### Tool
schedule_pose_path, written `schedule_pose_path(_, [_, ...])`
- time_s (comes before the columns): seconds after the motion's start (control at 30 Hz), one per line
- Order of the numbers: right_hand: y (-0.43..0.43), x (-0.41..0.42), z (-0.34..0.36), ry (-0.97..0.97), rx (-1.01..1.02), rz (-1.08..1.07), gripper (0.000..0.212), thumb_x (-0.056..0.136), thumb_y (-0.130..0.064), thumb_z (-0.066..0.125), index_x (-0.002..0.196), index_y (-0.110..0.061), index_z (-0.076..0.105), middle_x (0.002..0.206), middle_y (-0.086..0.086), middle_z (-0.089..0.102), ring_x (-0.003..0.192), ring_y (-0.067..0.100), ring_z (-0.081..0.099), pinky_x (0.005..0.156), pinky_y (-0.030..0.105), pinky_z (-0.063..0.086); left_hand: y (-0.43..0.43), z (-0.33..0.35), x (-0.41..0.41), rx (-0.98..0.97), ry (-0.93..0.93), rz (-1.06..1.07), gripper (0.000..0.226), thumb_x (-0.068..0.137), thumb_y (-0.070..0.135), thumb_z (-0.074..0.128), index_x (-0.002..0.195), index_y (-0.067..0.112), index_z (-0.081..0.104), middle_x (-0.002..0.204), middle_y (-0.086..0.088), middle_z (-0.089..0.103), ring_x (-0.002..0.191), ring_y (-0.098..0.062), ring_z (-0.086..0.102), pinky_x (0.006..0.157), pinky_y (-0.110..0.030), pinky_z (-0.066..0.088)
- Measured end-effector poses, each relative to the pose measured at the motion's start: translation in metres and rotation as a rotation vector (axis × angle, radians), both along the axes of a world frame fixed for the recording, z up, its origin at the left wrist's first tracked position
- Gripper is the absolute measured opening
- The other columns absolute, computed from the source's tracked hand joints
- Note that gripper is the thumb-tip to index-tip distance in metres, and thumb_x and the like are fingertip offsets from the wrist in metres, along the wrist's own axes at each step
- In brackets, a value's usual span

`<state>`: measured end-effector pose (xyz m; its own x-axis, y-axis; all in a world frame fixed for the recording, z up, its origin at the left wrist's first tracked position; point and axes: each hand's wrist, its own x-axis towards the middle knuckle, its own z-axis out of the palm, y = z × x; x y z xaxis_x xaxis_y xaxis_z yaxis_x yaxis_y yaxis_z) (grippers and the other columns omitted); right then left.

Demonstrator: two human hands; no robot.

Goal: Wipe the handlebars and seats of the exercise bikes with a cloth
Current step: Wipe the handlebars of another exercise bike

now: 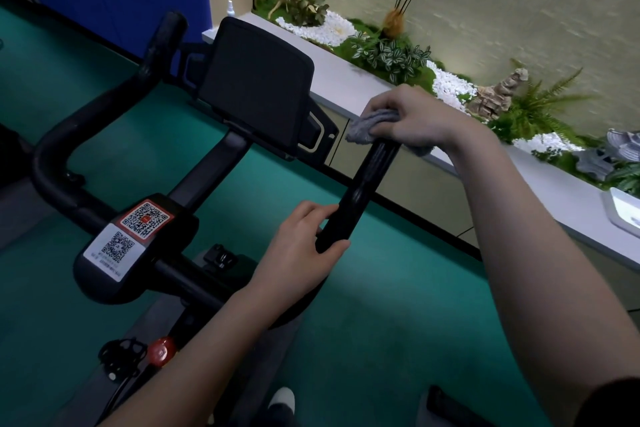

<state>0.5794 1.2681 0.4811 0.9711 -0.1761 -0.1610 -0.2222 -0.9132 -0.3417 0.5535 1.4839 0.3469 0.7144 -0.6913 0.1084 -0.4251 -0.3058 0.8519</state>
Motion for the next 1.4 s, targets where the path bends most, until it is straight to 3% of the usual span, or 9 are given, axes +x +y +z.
schedule_pose_path(0.07, [0.003, 0.002, 0.002, 0.059, -0.063, 0.068, 0.012, 0.083, -0.010, 0.061, 0.089, -0.018, 0.068, 0.087, 0.021, 0.067, 0.081, 0.042, 0.063, 0.068, 0.057, 0.054, 0.000, 0.000, 0.000, -0.001, 0.004, 0.001, 0.049, 0.084, 0.035, 0.066, 0.130, 0.027, 0.051, 0.110, 0.015, 0.048, 0.094, 0.000, 0.050, 0.075, -0.008, 0.036])
schedule_pose_path(0.4, [0.023, 0.007, -0.003, 0.162, -0.308, 0.255, 0.024, 0.084, -0.017, 0.066, 0.106, -0.024, 0.070, 0.098, 0.004, 0.070, 0.095, 0.026, 0.059, 0.080, 0.031, 0.046, 0.000, -0.001, 0.002, -0.020, 0.004, -0.002, 0.049, 0.082, 0.034, 0.068, 0.129, 0.026, 0.053, 0.109, 0.014, 0.049, 0.092, 0.000, 0.051, 0.076, -0.015, 0.043])
schedule_pose_path(0.6, [0.037, -0.019, -0.035, 0.069, -0.286, 0.335, 0.027, 0.086, -0.016, 0.057, 0.109, -0.026, 0.068, 0.106, 0.006, 0.067, 0.112, 0.028, 0.057, 0.104, 0.044, 0.039, 0.000, -0.002, 0.002, -0.026, 0.005, 0.022, 0.047, 0.080, 0.032, 0.071, 0.124, 0.023, 0.057, 0.108, 0.013, 0.050, 0.087, 0.000, 0.051, 0.071, -0.003, 0.038])
schedule_pose_path(0.73, [0.052, -0.032, -0.056, 0.004, -0.240, 0.393, 0.025, 0.087, -0.011, 0.055, 0.106, -0.020, 0.069, 0.099, 0.007, 0.069, 0.110, 0.023, 0.056, 0.115, 0.039, 0.025, -0.001, -0.002, 0.002, -0.008, -0.012, 0.066, 0.045, 0.076, 0.034, 0.074, 0.117, 0.018, 0.061, 0.105, 0.010, 0.054, 0.080, 0.000, 0.051, 0.069, 0.001, 0.037])
schedule_pose_path(0.97, [0.051, -0.046, -0.055, -0.294, -0.046, 0.275, 0.021, 0.085, 0.005, 0.057, 0.098, -0.005, 0.071, 0.089, 0.006, 0.070, 0.089, 0.023, 0.057, 0.107, 0.027, 0.032, 0.001, 0.001, -0.001, 0.002, -0.026, 0.092, 0.046, 0.073, 0.037, 0.075, 0.114, 0.019, 0.063, 0.104, 0.007, 0.059, 0.084, -0.003, 0.055, 0.072, -0.011, 0.040])
schedule_pose_path(1.1, [0.065, -0.067, -0.073, -0.313, -0.001, 0.282, 0.021, 0.084, 0.008, 0.056, 0.096, -0.003, 0.070, 0.091, 0.007, 0.069, 0.094, 0.025, 0.054, 0.087, 0.035, 0.044, 0.002, 0.002, -0.001, 0.000, -0.022, 0.082, 0.045, 0.074, 0.037, 0.075, 0.114, 0.021, 0.063, 0.103, 0.009, 0.059, 0.084, -0.002, 0.054, 0.071, -0.005, 0.040])
schedule_pose_path(1.17, [0.067, -0.075, -0.079, -0.386, 0.089, 0.233, 0.022, 0.084, 0.010, 0.057, 0.096, -0.004, 0.070, 0.091, 0.005, 0.068, 0.093, 0.022, 0.055, 0.082, 0.030, 0.045, 0.002, 0.002, -0.001, -0.009, -0.013, 0.076, 0.043, 0.074, 0.037, 0.075, 0.113, 0.022, 0.063, 0.103, 0.009, 0.060, 0.084, -0.001, 0.054, 0.070, -0.002, 0.038])
schedule_pose_path(1.3, [0.058, -0.082, -0.071, -0.619, 0.383, -0.026, 0.029, 0.090, -0.003, 0.057, 0.100, -0.027, 0.070, 0.090, -0.013, 0.061, 0.070, 0.001, 0.054, 0.059, 0.013, 0.039, 0.002, 0.002, 0.001, 0.003, -0.007, 0.065, 0.045, 0.075, 0.038, 0.075, 0.115, 0.021, 0.062, 0.106, 0.010, 0.059, 0.088, 0.000, 0.055, 0.071, -0.007, 0.040])
schedule_pose_path(1.4, [0.035, -0.070, -0.058, -0.795, 0.429, -0.226, 0.033, 0.093, -0.011, 0.057, 0.098, -0.042, 0.066, 0.089, -0.011, 0.061, 0.062, 0.008, 0.053, 0.052, 0.019, 0.040, 0.002, 0.002, 0.000, 0.018, -0.004, 0.067, 0.045, 0.076, 0.041, 0.073, 0.117, 0.024, 0.060, 0.105, 0.014, 0.057, 0.089, 0.003, 0.054, 0.072, -0.005, 0.041])
